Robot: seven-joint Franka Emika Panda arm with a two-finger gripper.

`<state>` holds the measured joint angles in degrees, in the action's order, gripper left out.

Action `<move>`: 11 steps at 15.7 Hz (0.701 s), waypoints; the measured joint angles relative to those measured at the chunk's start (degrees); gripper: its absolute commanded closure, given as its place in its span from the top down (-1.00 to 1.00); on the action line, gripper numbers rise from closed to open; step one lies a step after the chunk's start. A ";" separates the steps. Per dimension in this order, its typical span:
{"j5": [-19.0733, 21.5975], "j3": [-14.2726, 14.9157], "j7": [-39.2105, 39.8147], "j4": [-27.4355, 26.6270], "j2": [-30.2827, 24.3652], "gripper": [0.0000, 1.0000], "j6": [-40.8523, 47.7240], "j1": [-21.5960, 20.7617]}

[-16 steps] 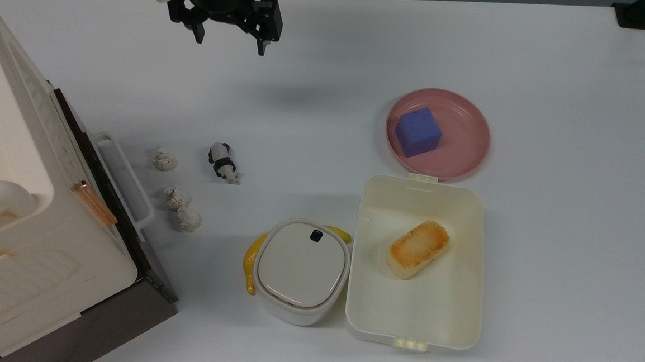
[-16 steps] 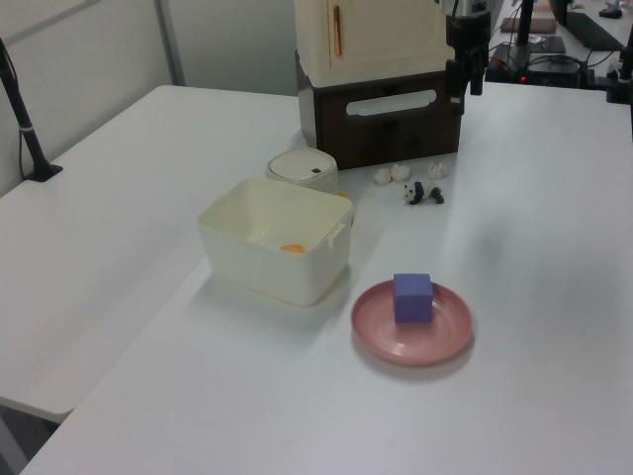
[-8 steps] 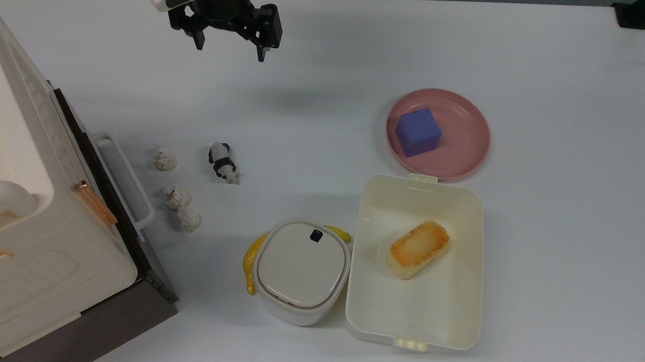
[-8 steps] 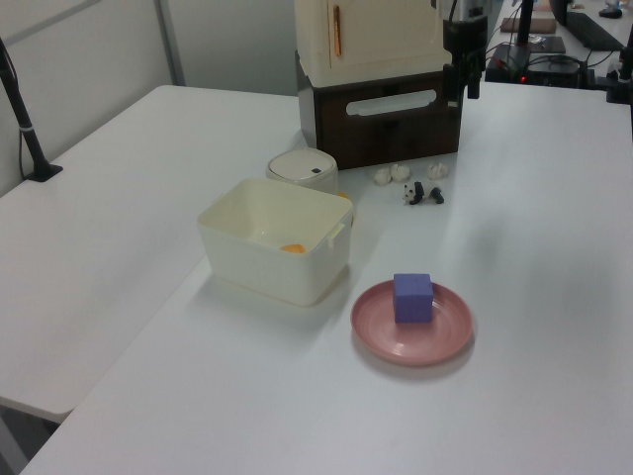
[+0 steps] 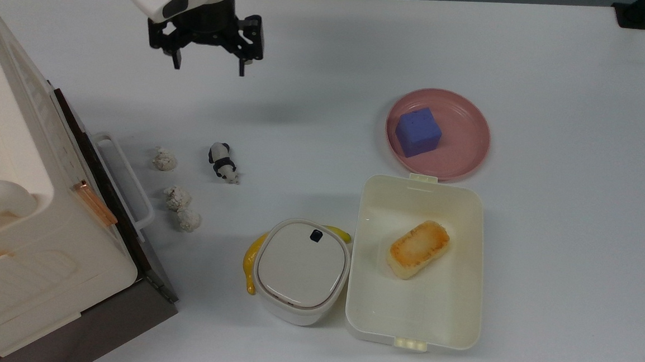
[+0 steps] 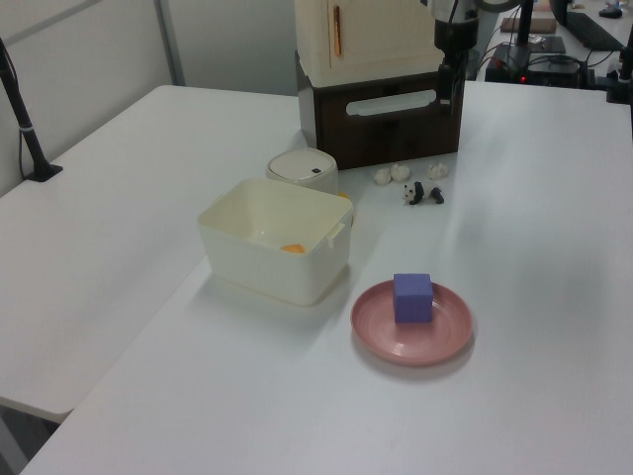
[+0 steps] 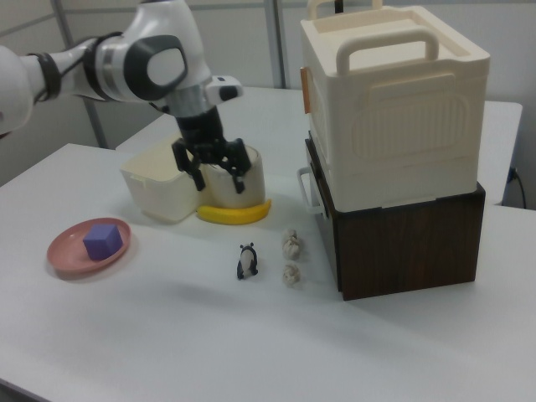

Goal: Slide the drawer open
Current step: 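Move the gripper toward the drawer handle of the cream cabinet, then lower the open gripper onto the drawer's white handle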

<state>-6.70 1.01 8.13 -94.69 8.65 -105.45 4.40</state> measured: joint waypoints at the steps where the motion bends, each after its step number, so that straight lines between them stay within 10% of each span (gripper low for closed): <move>1: -0.25 0.97 3.22 -0.04 0.59 0.90 -1.39 0.04; 11: -0.27 8.77 15.04 -0.14 8.95 0.66 -20.57 0.81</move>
<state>-6.98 9.77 23.18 -94.83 17.60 -126.02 5.21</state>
